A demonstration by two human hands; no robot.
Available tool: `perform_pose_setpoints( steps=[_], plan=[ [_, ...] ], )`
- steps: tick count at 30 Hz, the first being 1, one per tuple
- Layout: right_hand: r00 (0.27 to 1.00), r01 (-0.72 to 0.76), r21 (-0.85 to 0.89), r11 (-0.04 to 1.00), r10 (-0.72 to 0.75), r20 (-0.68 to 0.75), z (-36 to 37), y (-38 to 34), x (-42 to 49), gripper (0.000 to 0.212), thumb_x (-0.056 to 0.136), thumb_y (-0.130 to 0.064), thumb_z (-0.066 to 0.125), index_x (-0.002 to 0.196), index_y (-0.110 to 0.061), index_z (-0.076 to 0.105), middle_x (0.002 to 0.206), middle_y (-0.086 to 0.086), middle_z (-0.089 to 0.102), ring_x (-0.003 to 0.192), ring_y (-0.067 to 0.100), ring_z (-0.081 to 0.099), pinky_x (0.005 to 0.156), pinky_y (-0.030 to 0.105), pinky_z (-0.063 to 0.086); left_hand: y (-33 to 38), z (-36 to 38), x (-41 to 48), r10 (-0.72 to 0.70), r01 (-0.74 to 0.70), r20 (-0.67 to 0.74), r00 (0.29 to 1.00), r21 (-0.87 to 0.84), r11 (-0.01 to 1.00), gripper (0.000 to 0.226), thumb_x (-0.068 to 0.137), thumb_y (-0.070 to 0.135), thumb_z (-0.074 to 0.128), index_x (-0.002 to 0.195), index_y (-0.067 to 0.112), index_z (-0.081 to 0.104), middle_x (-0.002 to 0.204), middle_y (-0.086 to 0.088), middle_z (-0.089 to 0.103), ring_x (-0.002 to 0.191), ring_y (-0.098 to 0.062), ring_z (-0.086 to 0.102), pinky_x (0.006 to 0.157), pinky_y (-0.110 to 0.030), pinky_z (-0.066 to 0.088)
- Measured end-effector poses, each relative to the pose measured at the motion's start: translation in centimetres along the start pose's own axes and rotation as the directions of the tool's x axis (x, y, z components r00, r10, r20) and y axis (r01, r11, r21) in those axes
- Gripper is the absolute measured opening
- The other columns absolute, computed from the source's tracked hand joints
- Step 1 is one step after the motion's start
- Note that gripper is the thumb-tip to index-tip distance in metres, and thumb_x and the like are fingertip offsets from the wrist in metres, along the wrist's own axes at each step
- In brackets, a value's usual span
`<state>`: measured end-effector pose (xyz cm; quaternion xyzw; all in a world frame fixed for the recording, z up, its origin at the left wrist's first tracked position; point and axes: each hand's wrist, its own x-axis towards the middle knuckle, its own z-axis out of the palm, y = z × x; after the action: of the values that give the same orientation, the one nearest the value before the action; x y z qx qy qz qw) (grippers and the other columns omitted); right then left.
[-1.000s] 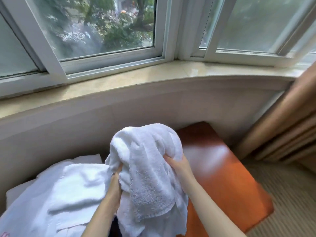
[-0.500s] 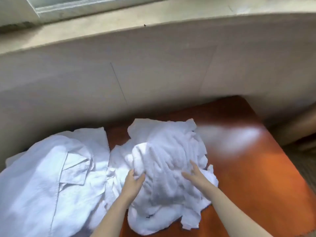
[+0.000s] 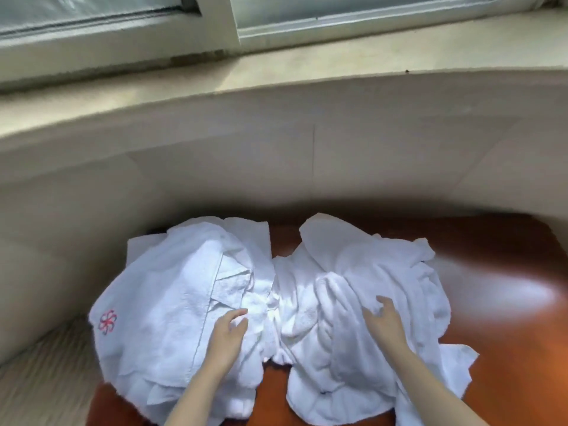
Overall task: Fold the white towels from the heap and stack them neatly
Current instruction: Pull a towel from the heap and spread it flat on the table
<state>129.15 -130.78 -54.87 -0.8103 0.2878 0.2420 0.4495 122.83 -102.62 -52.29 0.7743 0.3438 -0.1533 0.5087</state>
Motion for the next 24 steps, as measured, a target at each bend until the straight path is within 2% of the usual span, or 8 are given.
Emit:
perform_pose_setpoints(
  steps=[4, 7, 9, 12, 16, 18, 21, 24],
  plan=[
    [0.984, 0.121, 0.029, 0.992, -0.124, 0.128, 6.1, -7.3, -1.6, 0.052, 0.092, -0.024, 0.057, 0.139, -0.017, 0.037, 0.136, 0.012, 0.046, 0.112, 0.023, 0.050, 0.087, 0.029, 0.037, -0.9, -10.5, 1.6, 0.039, -0.057, -0.362, 0.931, -0.039, 0.998, 0.027, 0.095, 0.007, 0.052, 0.120, 0.014, 0.058, 0.128, -0.010, 0.050, 0.118, -0.027, 0.051, 0.096, -0.038, 0.042],
    [0.951, 0.188, 0.084, 0.979, -0.202, 0.235, 12.0, -11.3, -2.7, 0.067, 0.089, -0.031, 0.065, 0.145, -0.019, 0.030, 0.148, 0.011, 0.036, 0.132, 0.023, 0.040, 0.100, 0.032, 0.037, -2.3, -17.0, 3.7, 0.041, -0.107, -0.502, 0.864, -0.104, 0.989, 0.042, 0.092, 0.016, 0.058, 0.124, 0.043, 0.055, 0.122, -0.003, 0.054, 0.102, -0.003, 0.055, 0.085, -0.029, 0.044],
    [0.925, 0.209, 0.077, 0.975, -0.223, 0.308, 15.8, -12.9, -3.3, 0.092, 0.080, -0.044, 0.072, 0.150, -0.022, 0.016, 0.155, 0.007, 0.024, 0.140, 0.022, 0.029, 0.111, 0.035, 0.030, -3.8, -20.3, 5.3, -0.013, -0.077, -0.537, 0.843, -0.144, 0.987, 0.055, 0.089, 0.026, 0.065, 0.132, 0.052, 0.043, 0.139, -0.003, 0.041, 0.114, 0.002, 0.046, 0.096, -0.030, 0.040],
    [0.912, 0.180, 0.025, 0.983, -0.176, 0.370, 21.1, -14.4, -3.8, 0.125, 0.065, -0.058, 0.078, 0.151, -0.029, -0.008, 0.160, 0.004, 0.002, 0.147, 0.027, 0.009, 0.118, 0.046, 0.016, -6.1, -23.4, 8.3, -0.149, 0.074, -0.470, 0.870, -0.175, 0.982, 0.095, 0.076, 0.054, 0.072, 0.149, 0.044, 0.012, 0.159, -0.002, 0.007, 0.143, -0.027, 0.019, 0.114, -0.051, 0.025],
    [0.959, 0.099, -0.290, 0.952, -0.014, 0.282, 25.6, -14.5, -3.5, 0.139, 0.054, -0.071, 0.075, 0.143, -0.040, -0.026, 0.158, 0.006, -0.018, 0.145, 0.038, -0.010, 0.113, 0.060, 0.005, -8.1, -24.0, 11.7, -0.217, 0.227, -0.251, 0.943, 0.010, 0.974, 0.130, 0.041, 0.083, 0.062, 0.147, 0.049, -0.007, 0.161, -0.004, -0.007, 0.147, -0.032, -0.007, 0.118, -0.051, 0.003],
    [0.962, -0.010, -0.261, 0.965, 0.080, 0.261, 26.6, -13.8, -2.5, 0.143, 0.049, -0.073, 0.076, 0.142, -0.041, -0.028, 0.159, 0.007, -0.015, 0.145, 0.038, -0.004, 0.115, 0.058, 0.010, -9.3, -23.6, 13.2, -0.241, 0.252, -0.146, 0.960, 0.067, 0.965, 0.136, 0.033, 0.090, 0.059, 0.145, 0.054, -0.009, 0.160, -0.001, -0.014, 0.146, -0.030, -0.017, 0.118, -0.049, -0.001],
    [0.909, -0.100, -0.055, 0.993, 0.114, 0.400, 27.8, -12.0, -1.4, 0.143, 0.055, -0.065, 0.080, 0.143, -0.035, -0.029, 0.157, 0.006, 0.018, 0.141, 0.028, 0.025, 0.113, 0.040, 0.022, -11.3, -23.7, 15.4, -0.222, 0.220, -0.070, 0.972, -0.040, 0.975, 0.145, 0.031, 0.084, 0.073, 0.145, 0.052, -0.011, 0.161, -0.002, -0.006, 0.148, -0.028, -0.001, 0.116, -0.050, 0.019],
    [0.910, -0.062, 0.042, 0.997, 0.039, 0.413, 28.5, -11.1, -1.2, 0.132, 0.060, -0.058, 0.081, 0.149, -0.025, -0.011, 0.149, 0.002, 0.034, 0.129, 0.020, 0.041, 0.101, 0.028, 0.032, -12.3, -24.1, 16.0, -0.095, 0.092, -0.001, 0.995, -0.232, 0.968, 0.111, 0.042, 0.069, 0.085, 0.135, 0.058, 0.026, 0.142, 0.005, 0.046, 0.128, -0.021, 0.049, 0.099, -0.040, 0.047]
  ],
)
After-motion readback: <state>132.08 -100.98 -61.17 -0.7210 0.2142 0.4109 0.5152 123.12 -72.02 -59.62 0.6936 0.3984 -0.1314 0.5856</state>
